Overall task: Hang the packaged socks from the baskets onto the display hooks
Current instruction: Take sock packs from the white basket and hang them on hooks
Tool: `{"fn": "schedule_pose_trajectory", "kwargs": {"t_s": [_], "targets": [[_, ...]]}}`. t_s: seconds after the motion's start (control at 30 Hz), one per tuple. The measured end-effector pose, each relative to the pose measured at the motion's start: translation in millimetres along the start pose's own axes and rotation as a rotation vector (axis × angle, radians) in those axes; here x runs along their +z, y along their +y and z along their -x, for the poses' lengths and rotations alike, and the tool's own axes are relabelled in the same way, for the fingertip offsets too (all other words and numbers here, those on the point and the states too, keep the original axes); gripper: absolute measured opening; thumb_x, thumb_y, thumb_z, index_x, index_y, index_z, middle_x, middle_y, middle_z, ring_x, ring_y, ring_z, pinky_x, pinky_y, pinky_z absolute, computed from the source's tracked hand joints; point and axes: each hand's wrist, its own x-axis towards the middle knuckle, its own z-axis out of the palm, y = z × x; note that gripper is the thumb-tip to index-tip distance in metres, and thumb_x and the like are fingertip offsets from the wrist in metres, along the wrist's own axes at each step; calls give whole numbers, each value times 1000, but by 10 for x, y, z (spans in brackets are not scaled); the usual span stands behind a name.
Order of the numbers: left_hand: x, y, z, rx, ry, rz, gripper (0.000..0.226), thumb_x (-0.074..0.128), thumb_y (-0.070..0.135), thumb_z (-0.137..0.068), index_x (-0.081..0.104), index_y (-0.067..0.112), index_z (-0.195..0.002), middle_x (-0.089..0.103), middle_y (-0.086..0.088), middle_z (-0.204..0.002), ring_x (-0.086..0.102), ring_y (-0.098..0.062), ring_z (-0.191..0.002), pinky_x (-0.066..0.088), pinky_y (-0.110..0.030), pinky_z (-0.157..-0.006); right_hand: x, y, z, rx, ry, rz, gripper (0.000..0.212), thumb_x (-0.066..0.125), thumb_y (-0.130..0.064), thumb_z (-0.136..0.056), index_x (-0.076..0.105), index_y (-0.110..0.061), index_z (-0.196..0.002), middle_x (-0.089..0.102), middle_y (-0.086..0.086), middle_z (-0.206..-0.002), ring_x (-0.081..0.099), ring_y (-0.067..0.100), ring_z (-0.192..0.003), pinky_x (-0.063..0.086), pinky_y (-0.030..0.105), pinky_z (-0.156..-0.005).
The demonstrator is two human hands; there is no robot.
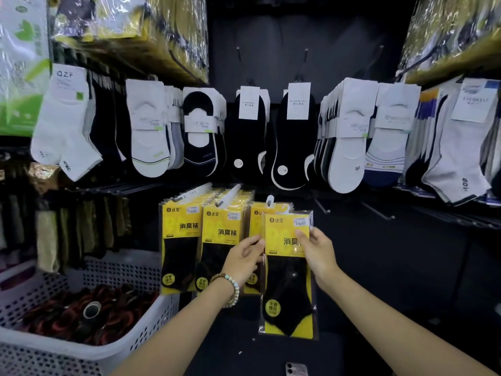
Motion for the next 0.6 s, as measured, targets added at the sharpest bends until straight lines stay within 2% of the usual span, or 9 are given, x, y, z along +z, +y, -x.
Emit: {"fn": "schedule_pose_trajectory", "kwargs": {"t_s": [0.07,0.17,0.27,0.33,0.4,0.47,0.53,0.6], "targets": [[-27,-7,-52,33,11,-14,45,51,39,-92,45,26,-134,55,24,-97,61,1,-91,49,-24,-86,46,-24,-87,-26,-14,18,11,55,-15,-96,63,-22,-93,70,-5,-94,67,7,-86,54,18,-71],[-58,-30,-138,40,66,-15,47,50,42,-92,44,27,-136,54,25,-96,60,3,-89,46,-29,-95,161,-35,-211,-19,-42,31,11,55,-14,-96,64,-18,-101,70,-7,-94,67,4,-85,53,13,-64],[-76,-92,-210,29,118,-17,48,48,42,-92,42,26,-137,56,21,-102,60,0,-92,44,-34,-99,279,12,-297,-18,-59,43,11,54,-14,-96,63,-18,-102,70,-4,-97,67,8,-88,54,18,-72],[-77,-130,-247,30,132,-32,49,47,41,-93,40,25,-138,57,11,-116,58,-10,-106,42,-38,-103,330,80,-334,7,-40,48,9,55,-15,-96,63,-17,-100,70,0,-99,67,11,-89,54,23,-77],[-63,-173,-273,31,136,-51,49,47,40,-94,39,24,-139,55,6,-124,51,-12,-116,39,-31,-102,344,162,-359,57,-3,61,13,58,-18,-94,64,-10,-102,70,5,-102,67,17,-93,54,29,-83],[-43,-220,-269,24,128,-81,50,47,40,-94,38,24,-140,51,4,-132,47,-7,-115,36,-20,-93,310,247,-359,127,29,42,21,59,-19,-93,62,-6,-110,69,9,-106,66,20,-97,53,33,-88],[-30,-296,-233,-3,102,-106,53,48,39,-93,37,21,-142,46,1,-139,46,-10,-120,36,-19,-91,240,326,-306,176,26,37,25,58,-19,-94,58,-8,-117,67,8,-111,63,18,-99,51,29,-87],[-23,-407,-151,-39,63,-131,55,49,39,-93,35,19,-142,42,-1,-143,43,-15,-127,37,-25,-98,125,422,-202,208,-5,65,30,56,-21,-95,54,-12,-124,63,4,-117,59,15,-104,46,26,-88]]}}
